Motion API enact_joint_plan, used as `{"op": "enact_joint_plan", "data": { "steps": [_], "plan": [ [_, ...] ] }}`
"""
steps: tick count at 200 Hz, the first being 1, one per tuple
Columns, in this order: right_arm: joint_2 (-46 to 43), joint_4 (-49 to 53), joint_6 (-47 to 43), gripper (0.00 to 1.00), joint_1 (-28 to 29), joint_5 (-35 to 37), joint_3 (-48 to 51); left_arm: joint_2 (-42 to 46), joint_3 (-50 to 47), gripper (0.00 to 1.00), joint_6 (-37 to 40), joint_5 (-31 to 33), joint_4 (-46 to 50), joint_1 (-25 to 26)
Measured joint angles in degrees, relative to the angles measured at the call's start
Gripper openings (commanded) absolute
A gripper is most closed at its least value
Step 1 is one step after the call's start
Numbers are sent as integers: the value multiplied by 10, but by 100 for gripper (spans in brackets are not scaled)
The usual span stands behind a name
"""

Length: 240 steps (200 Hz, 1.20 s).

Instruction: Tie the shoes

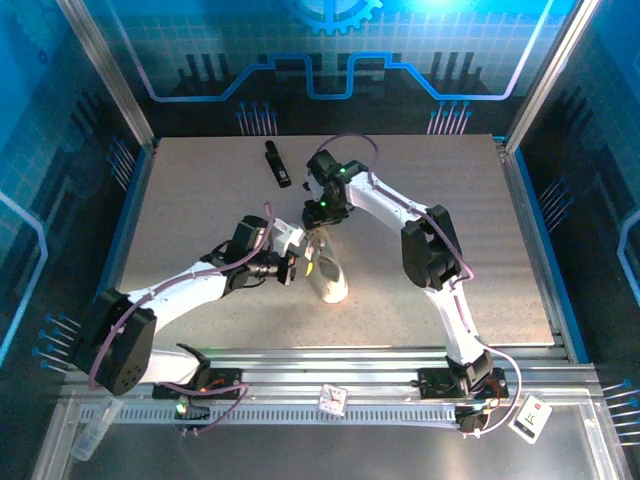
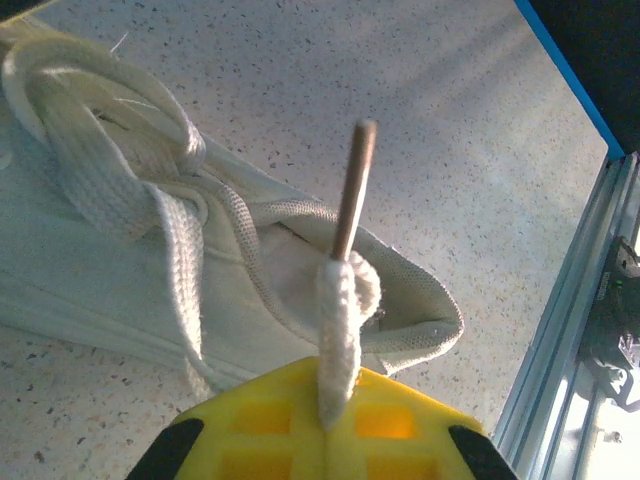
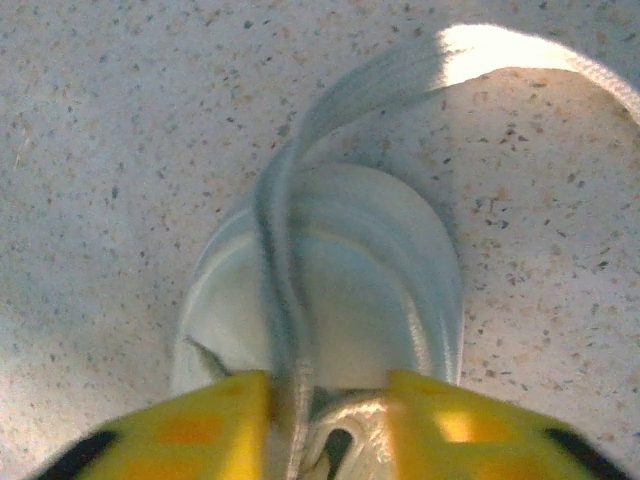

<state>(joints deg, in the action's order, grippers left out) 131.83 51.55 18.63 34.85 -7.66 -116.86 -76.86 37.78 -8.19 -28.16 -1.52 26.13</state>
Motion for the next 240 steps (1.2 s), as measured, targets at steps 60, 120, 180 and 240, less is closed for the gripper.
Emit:
{"op": "enact_joint_plan", "data": {
  "steps": [60,120,180,240],
  "plan": [
    [-31,-11,-20,0,2,3,35,28,3,0,21,-2,41,-50],
    [-205,-153,7,0,-21,12,241,81,4,0,23,7,100,-66],
    [-283,-272,38,0,-43,16,376,175,4,0,-8,84,226,-71],
    [-289,-333,38,0,-55,-14,447,235,4,0,-115,208,365,-91]
  ]
}}
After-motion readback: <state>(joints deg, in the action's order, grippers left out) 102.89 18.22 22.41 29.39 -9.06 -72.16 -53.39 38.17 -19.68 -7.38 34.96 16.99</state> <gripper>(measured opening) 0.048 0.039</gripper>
